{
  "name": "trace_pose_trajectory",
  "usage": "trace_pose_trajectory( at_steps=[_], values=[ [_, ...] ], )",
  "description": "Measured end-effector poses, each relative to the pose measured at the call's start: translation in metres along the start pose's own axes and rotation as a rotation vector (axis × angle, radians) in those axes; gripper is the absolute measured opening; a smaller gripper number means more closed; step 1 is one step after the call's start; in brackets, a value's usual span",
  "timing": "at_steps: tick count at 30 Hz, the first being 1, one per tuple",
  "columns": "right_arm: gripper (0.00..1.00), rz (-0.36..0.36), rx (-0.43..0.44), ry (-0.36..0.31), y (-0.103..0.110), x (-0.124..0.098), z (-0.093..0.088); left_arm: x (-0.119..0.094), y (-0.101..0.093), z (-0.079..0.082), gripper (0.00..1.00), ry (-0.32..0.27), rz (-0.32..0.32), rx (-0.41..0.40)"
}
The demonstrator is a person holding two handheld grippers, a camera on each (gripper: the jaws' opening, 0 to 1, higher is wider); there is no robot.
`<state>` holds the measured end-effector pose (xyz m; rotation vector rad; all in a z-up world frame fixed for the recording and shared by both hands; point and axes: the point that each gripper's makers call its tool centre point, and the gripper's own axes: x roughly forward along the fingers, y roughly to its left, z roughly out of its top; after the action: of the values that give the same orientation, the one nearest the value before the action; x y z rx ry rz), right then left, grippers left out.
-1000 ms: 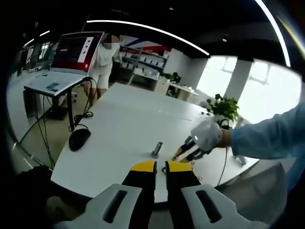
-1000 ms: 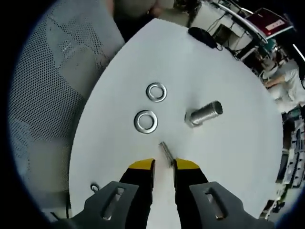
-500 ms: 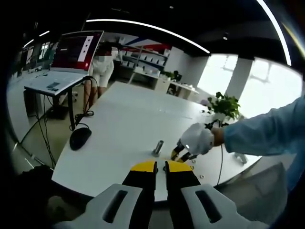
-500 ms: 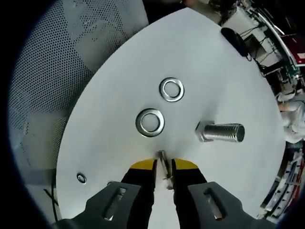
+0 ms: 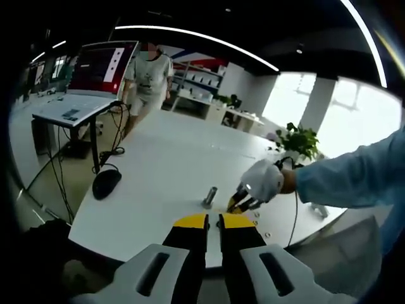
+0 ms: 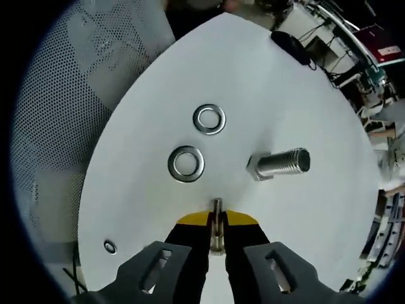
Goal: Place the washer onto the threaded stud by aligning its center hole with the stud, sliding it down to the base, and recovering from edge contact or off-axis alignment until the washer reaches the visible bottom stop.
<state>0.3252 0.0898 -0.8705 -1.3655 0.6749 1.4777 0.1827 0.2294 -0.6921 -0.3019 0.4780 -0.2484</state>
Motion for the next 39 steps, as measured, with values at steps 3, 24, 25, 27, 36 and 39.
trace_pose_trajectory(
  at_steps=[3, 24, 25, 27, 36, 39],
  values=[
    [0.08, -0.015, 0.059, -0.039, -0.004, -0.007, 0.001, 0.000, 0.000, 0.000, 0.04, -0.003, 0.000, -0.002],
    [0.07, -0.091, 0.499, -0.208, -0.009, -0.041, -0.042, -0.001, 0.000, 0.000, 0.04, -0.004, 0.002, -0.003],
    [0.07, -0.092, 0.502, -0.210, -0.008, -0.042, -0.043, -0.001, 0.000, 0.000, 0.04, -0.004, 0.002, -0.003],
    [0.07, -0.094, 0.512, -0.212, -0.006, -0.043, -0.044, -0.001, 0.000, 0.001, 0.04, -0.004, 0.003, -0.004],
    [0.07, -0.054, 0.490, -0.189, 0.009, -0.045, -0.042, -0.001, 0.000, 0.001, 0.04, -0.005, 0.004, -0.004],
    [0.07, -0.035, 0.489, -0.176, 0.013, -0.046, -0.043, -0.001, 0.000, 0.001, 0.04, -0.006, 0.003, -0.004]
  ],
)
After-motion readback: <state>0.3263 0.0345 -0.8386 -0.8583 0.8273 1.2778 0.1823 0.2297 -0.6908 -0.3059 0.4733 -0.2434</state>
